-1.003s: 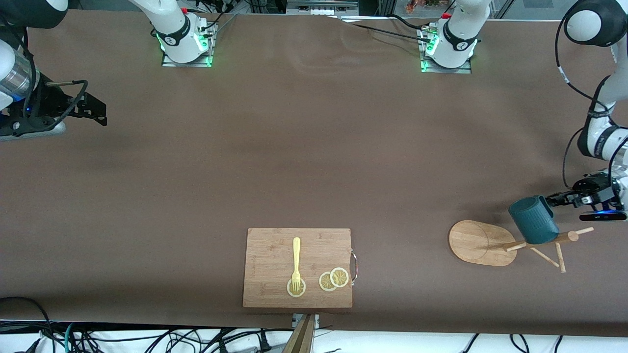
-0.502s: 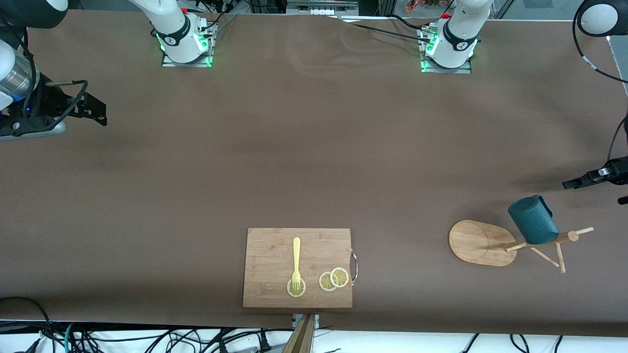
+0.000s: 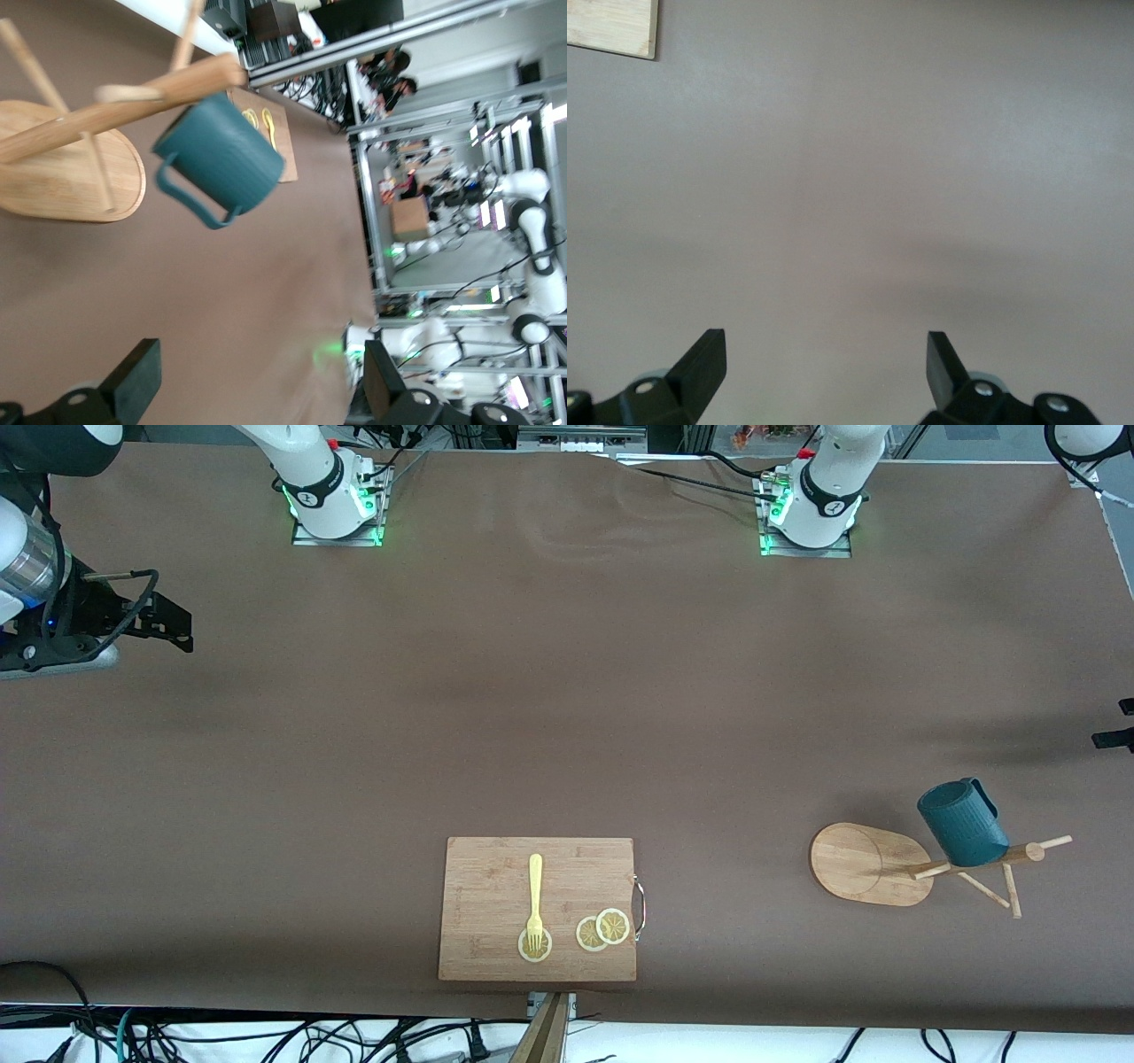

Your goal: Pass cup and hang on rack

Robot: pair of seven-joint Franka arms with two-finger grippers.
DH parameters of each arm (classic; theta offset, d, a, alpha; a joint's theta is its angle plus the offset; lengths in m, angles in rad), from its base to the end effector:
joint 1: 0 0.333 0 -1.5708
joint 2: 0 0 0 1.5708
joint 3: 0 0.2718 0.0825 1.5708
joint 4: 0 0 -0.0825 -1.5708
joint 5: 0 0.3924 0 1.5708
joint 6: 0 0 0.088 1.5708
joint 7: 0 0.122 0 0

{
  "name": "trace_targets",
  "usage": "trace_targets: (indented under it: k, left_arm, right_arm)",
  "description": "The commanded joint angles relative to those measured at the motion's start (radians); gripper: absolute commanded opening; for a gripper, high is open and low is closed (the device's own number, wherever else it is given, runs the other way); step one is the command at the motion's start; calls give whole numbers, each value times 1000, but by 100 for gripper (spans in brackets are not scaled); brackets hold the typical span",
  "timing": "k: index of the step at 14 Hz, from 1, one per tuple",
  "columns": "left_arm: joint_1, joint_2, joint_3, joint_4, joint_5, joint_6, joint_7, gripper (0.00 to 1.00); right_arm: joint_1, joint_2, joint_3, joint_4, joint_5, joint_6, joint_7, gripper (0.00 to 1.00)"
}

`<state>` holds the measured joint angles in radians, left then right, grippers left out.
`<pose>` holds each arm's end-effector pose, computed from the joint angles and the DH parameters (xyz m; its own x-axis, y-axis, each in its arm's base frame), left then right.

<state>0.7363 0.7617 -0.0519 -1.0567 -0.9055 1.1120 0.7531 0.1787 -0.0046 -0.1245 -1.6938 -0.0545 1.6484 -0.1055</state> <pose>0.5717 0.3293 0.3663 0.9799 -0.0517 0.1925 -0.1970 -0.4008 0.8948 0.5631 0.0242 0.5154 0.9855 0.1630 -0.0463 0.1652 -0.9850 0.0489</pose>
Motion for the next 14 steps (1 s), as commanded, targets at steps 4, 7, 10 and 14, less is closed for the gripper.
trace_targets:
  k: [4,7,10,14]
  left_arm:
    - [-171,-220,17,-20,182,3,2,100]
    - [-286,-378,20,-66,304,11,-66,100]
    - [-453,-598,24,-193,514,103,-202,100]
    - [-684,-815,26,-382,774,192,-507,100]
  right_arm:
    - [5,8,-3,19,-4,-5,13,100]
    - [5,8,-3,19,-4,-4,13,100]
    - [5,8,-3,19,-4,-4,13,100]
    - [5,8,-3,19,-1,-9,15,100]
